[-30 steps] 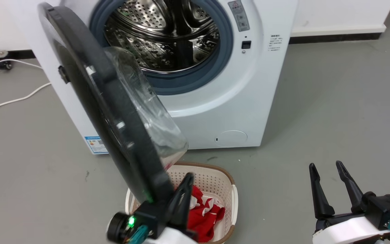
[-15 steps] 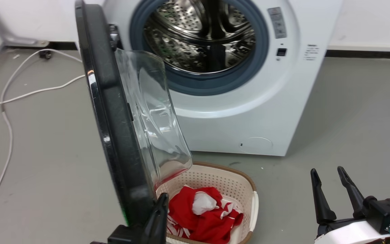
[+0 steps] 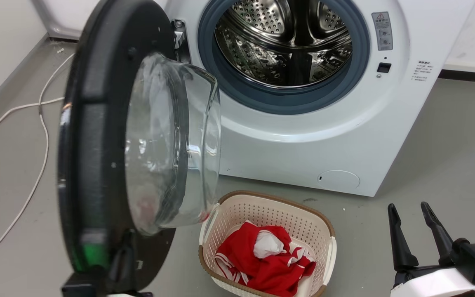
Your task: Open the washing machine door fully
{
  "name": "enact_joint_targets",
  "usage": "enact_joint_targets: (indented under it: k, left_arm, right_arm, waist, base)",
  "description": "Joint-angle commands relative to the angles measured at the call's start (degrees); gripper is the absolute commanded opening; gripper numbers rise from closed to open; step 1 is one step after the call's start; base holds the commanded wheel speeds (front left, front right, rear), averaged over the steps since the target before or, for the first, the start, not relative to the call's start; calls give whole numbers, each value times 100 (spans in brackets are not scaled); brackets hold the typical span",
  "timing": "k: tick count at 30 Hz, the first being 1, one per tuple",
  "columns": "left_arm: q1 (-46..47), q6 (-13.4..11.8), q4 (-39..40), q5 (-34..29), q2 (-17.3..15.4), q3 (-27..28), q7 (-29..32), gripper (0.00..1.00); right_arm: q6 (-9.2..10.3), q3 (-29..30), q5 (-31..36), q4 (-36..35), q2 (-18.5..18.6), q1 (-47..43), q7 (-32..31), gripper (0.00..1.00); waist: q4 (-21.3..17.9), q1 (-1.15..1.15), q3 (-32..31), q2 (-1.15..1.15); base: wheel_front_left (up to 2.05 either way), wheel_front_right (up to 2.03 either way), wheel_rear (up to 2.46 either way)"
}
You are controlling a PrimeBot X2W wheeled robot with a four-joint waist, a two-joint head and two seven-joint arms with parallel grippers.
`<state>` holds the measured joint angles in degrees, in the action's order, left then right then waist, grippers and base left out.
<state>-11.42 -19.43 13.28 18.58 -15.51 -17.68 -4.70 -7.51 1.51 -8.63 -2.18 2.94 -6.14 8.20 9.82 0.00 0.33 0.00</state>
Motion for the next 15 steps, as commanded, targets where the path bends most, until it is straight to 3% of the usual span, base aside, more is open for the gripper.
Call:
enact_joint_targets:
  k: [1, 7, 15]
  left_arm:
    - [68, -84, 2, 76, -143, 269, -14, 0]
    - [272, -114, 38, 322, -344, 767, 12, 0]
    - [750, 80, -591, 851, -652, 1528, -127, 0]
  right_arm:
    - [4, 15, -39, -34, -13, 16, -14, 100]
    - [3, 55, -43, -34, -13, 125, -62, 100]
    - [4, 80, -59, 13, -12, 238, -37, 100]
  waist:
    - [38, 0, 48, 0]
    - [58, 0, 163, 0]
    - [11, 0, 338, 0]
  base:
    - [0, 0, 0]
    - [0, 0, 0]
    - [0, 0, 0]
